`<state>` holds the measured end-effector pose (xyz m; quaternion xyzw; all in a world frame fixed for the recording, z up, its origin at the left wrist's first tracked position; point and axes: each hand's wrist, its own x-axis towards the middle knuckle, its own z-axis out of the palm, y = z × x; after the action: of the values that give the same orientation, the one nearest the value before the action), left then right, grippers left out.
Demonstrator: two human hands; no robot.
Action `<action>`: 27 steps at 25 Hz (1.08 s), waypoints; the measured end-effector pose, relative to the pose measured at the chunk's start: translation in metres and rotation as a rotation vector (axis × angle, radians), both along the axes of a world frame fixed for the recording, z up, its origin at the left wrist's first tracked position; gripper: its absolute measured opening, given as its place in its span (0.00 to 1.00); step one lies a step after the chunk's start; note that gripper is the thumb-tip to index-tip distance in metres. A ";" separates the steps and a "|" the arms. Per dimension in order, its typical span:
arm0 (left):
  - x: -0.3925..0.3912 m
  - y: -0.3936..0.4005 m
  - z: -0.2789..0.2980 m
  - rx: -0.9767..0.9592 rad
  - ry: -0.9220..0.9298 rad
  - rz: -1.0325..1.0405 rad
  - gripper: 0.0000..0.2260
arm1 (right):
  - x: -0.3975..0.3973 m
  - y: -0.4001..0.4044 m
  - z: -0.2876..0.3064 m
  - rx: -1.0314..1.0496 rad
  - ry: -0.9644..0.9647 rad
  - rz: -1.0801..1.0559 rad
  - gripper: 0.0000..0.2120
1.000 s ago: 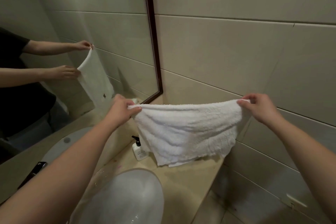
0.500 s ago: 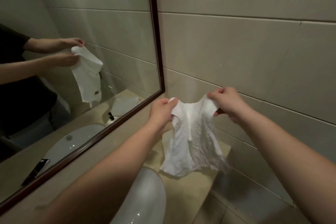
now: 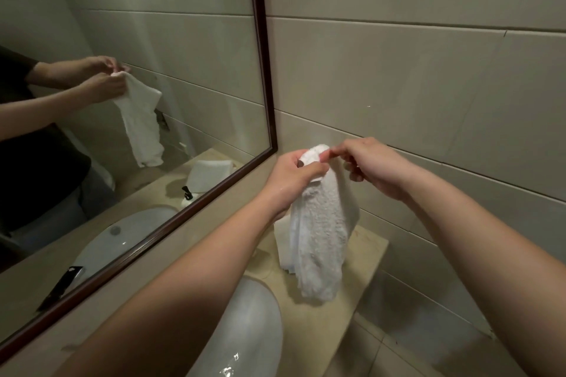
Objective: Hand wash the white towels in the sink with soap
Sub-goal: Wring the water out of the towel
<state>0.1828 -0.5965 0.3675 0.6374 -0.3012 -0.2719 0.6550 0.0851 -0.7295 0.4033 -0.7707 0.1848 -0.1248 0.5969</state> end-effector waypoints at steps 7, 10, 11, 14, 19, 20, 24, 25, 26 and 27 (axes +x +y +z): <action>0.016 -0.004 0.008 -0.044 0.135 -0.116 0.11 | 0.001 -0.038 -0.040 -0.020 -0.136 0.000 0.10; 0.031 0.002 0.004 -0.117 0.272 -0.167 0.18 | -0.009 -0.052 -0.063 -0.079 0.092 0.160 0.23; 0.036 0.005 0.001 -0.109 0.273 -0.172 0.19 | -0.010 -0.052 -0.067 -0.042 0.105 0.158 0.19; 0.050 0.012 -0.016 0.024 0.170 -0.155 0.18 | -0.012 -0.049 -0.073 -0.071 0.091 0.129 0.07; 0.071 0.040 -0.053 0.257 0.108 -0.124 0.31 | -0.015 -0.047 -0.074 -0.438 0.239 0.066 0.09; 0.073 0.045 -0.056 0.282 0.032 -0.105 0.20 | -0.015 -0.042 -0.075 -0.454 0.238 0.023 0.11; 0.073 0.060 -0.058 0.349 -0.383 0.030 0.04 | -0.015 -0.017 -0.090 -0.472 0.096 -0.165 0.08; 0.072 0.063 -0.060 0.355 -0.439 0.044 0.04 | -0.017 -0.015 -0.095 -0.544 0.059 -0.217 0.07; 0.069 0.066 -0.063 0.358 -0.477 0.045 0.04 | -0.021 -0.012 -0.101 -0.610 0.032 -0.251 0.07; 0.066 0.070 -0.071 0.358 -0.472 0.041 0.04 | -0.026 -0.008 -0.109 -0.649 0.021 -0.261 0.07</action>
<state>0.2487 -0.5269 0.2969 0.7943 -0.3797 -0.1517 0.4494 0.0592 -0.7375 0.2944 -0.8913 0.2387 -0.2445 0.2980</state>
